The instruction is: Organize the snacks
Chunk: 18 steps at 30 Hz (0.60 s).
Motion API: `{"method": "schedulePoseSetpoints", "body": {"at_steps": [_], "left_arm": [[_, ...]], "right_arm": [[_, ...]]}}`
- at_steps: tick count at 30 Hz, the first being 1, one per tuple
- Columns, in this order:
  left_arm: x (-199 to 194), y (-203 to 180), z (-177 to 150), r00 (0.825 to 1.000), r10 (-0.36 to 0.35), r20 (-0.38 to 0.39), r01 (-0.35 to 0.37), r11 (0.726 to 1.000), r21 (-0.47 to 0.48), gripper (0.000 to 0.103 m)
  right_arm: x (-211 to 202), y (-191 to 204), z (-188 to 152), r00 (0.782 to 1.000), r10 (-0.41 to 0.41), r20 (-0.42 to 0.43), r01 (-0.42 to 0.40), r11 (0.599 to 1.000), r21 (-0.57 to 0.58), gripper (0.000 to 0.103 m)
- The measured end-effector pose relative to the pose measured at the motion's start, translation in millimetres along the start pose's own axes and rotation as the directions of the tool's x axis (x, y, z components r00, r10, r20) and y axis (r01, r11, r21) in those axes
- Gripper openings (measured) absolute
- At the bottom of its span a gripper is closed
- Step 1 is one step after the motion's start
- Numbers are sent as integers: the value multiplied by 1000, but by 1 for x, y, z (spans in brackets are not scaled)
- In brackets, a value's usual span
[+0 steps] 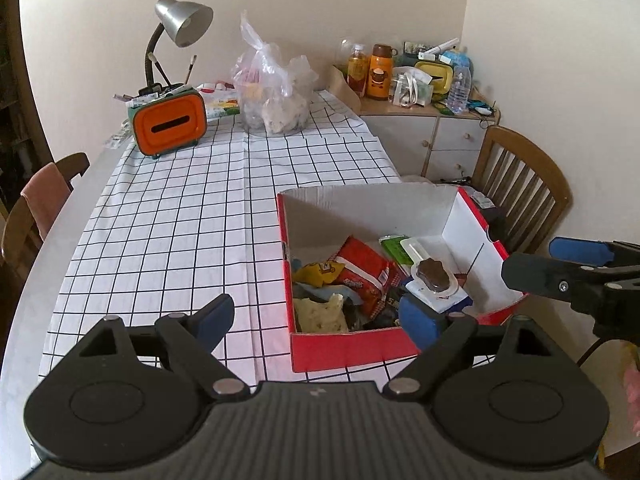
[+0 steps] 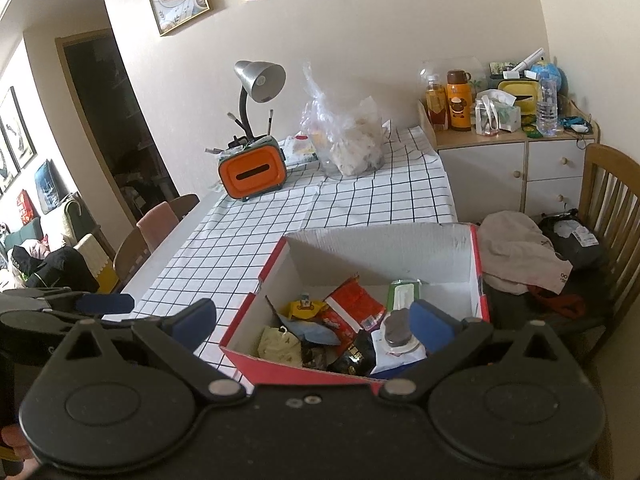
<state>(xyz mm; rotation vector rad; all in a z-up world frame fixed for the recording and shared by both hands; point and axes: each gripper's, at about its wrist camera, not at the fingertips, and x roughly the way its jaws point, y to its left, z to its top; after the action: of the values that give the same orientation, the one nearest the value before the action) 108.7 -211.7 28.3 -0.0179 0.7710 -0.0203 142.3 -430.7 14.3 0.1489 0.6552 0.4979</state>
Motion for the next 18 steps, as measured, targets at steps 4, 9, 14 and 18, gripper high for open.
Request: {"method": "schedulePoseSetpoints", "body": {"at_steps": [4,9,14,18], "left_arm": [[0,-1,0,1000,-2,0,2,1000,-1,90],[1,-2,0,1000,-4,3,4,1000,-1,90],[2,-3,1,1000,-9,2,9,1000,-2,90],[1,-2,1,1000,-8,2,8,1000,-2,90]], "right_arm": [[1,-1,0,1000,2,-4,-2,1000,10,103],[1,-2,-2,1000,3,-4,-3,1000,18,103],[1,-3,-2,1000,2,-5,-2,1000,23,103],[2,-4,-2,1000,0,-6,0,1000,27,103]]}}
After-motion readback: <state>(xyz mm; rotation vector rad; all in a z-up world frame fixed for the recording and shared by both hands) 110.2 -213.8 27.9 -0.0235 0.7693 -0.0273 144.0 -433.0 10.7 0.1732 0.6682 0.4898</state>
